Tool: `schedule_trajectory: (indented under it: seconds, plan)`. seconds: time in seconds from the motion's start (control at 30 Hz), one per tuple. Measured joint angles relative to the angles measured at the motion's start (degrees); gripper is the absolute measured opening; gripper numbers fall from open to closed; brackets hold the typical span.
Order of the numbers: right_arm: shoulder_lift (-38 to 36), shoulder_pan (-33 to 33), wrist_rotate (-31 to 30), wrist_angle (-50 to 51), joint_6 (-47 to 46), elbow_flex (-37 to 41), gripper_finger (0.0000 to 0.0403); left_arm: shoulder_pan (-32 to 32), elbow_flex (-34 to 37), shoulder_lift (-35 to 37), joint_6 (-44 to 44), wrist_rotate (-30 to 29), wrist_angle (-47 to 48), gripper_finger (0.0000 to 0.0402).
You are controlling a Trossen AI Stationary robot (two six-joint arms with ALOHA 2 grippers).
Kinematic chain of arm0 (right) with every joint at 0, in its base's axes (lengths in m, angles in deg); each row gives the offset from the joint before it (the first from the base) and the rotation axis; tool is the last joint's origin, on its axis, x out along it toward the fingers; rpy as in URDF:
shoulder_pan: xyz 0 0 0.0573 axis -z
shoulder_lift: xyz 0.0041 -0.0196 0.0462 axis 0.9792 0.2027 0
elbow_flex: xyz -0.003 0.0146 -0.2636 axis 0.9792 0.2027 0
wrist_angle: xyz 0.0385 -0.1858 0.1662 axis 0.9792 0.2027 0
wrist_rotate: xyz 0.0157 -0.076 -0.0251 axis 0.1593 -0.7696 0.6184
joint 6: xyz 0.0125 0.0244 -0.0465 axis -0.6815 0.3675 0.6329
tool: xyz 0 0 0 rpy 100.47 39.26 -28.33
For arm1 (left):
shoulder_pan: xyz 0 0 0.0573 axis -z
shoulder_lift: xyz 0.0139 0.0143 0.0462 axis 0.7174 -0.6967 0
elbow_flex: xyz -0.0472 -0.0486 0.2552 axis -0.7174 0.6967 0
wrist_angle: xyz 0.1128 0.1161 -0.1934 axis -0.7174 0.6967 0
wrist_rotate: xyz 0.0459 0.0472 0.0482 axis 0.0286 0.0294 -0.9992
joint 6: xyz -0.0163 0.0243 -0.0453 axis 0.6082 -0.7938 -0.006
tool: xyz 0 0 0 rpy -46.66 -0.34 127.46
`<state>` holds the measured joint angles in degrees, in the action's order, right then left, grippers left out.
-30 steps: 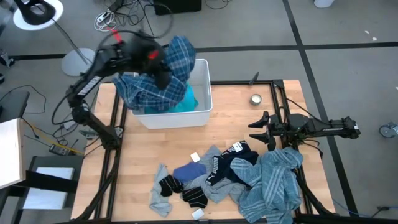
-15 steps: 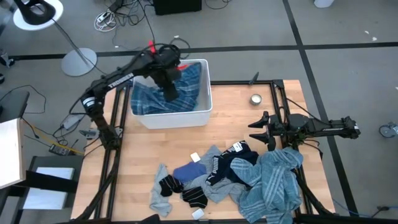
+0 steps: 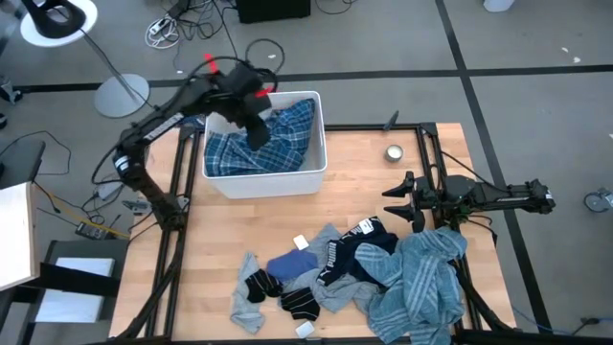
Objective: Sort clothes
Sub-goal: Put the black underwear into the white laundry bin
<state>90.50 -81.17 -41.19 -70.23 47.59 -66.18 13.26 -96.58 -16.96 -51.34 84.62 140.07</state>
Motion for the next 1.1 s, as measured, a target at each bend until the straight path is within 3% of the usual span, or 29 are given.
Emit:
schedule_trajectory:
  seconds: [0.2, 0.37, 0.6, 0.83, 1.1]
  plan:
    - [0.01, 0.0, 0.01, 0.02, 0.0, 0.0, 0.0247, 4.41, -3.6, 5.62, 10.97, 0.93, 3.29, 0.0128]
    - [-0.01, -0.01, 0.0, 0.0, 0.0, 0.0, 0.0247, 13.85, -3.83, 10.61, 24.96, 0.39, 2.2, 0.0128]
    - [0.0, 0.01, -0.01, 0.0, 0.0, 0.0, 0.0247, 32.95, -3.64, 12.29, 45.51, -10.42, 1.58, 0.0128]
    - [0.0, 0.01, 0.0, -2.48, -6.07, 0.0, 0.0247, 45.15, -3.64, 7.56, 52.72, -20.53, -0.22, 0.0128]
    - [0.03, 0.06, -2.4, -5.39, -2.94, -0.94, 0.0247, 49.05, -3.59, 0.26, 52.96, -21.17, -0.3, 0.0128]
